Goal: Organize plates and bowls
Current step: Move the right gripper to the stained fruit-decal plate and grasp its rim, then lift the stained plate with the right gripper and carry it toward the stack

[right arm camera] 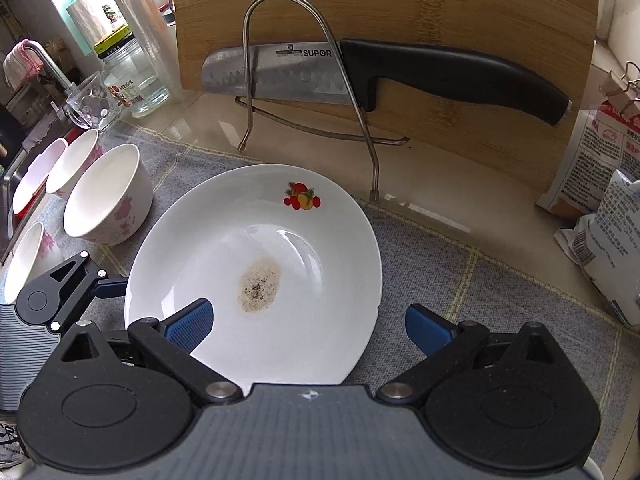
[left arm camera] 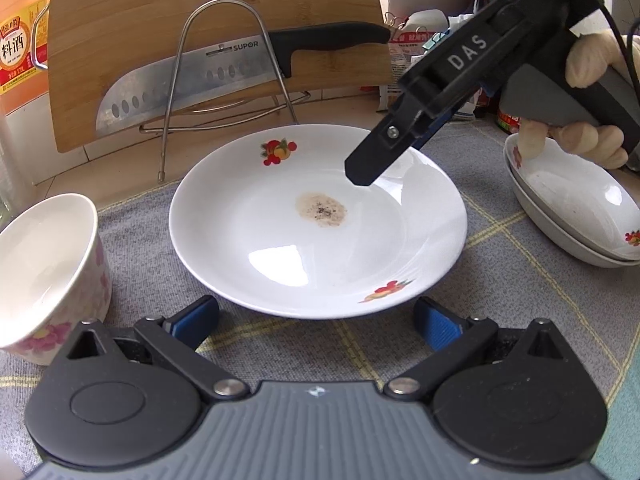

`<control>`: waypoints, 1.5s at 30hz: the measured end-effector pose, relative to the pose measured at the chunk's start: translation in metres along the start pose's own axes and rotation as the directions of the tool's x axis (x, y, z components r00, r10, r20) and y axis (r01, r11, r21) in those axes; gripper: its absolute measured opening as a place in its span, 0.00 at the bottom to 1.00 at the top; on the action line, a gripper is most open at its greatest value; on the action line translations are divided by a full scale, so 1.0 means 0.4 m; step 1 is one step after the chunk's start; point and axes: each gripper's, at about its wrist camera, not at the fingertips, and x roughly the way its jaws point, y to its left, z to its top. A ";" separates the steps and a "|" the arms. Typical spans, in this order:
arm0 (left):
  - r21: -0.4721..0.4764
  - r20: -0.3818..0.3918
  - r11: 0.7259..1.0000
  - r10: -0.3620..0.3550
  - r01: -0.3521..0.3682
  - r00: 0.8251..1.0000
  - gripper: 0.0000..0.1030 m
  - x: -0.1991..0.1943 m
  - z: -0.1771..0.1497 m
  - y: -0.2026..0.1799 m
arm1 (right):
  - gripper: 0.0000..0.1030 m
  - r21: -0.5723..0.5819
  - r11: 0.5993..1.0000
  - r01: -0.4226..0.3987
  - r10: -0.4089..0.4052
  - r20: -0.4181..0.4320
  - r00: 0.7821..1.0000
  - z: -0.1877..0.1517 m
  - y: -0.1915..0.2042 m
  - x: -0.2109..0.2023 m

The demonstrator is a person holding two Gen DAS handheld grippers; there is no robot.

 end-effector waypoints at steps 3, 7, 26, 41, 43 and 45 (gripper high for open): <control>-0.001 0.001 1.000 0.000 0.000 1.000 1.00 0.000 0.001 0.000 | 1.00 0.012 0.999 -0.045 0.045 -0.019 0.999 0.017 -0.017 0.027; -0.002 0.009 1.000 0.001 -0.001 1.000 1.00 -0.004 -0.004 -0.002 | 1.00 0.029 0.995 -0.100 0.101 -0.036 0.994 0.037 -0.031 0.059; 0.028 0.020 0.999 -0.018 0.017 1.000 1.00 -0.009 -0.003 0.008 | 1.00 -0.002 0.976 -0.216 0.215 -0.112 0.970 0.112 -0.031 0.111; 0.083 0.046 0.997 -0.011 0.007 0.999 0.99 -0.009 0.004 0.006 | 1.00 -0.044 0.974 -0.221 0.209 -0.188 0.960 0.132 -0.024 0.123; 0.083 0.044 0.997 -0.011 0.007 0.999 0.99 -0.012 0.003 0.003 | 1.00 -0.045 0.974 -0.221 0.210 -0.181 0.961 0.133 -0.024 0.124; 0.083 0.045 0.997 -0.010 0.007 0.999 0.99 -0.013 0.002 0.002 | 1.00 -0.042 0.974 -0.222 0.211 -0.180 0.961 0.136 -0.025 0.126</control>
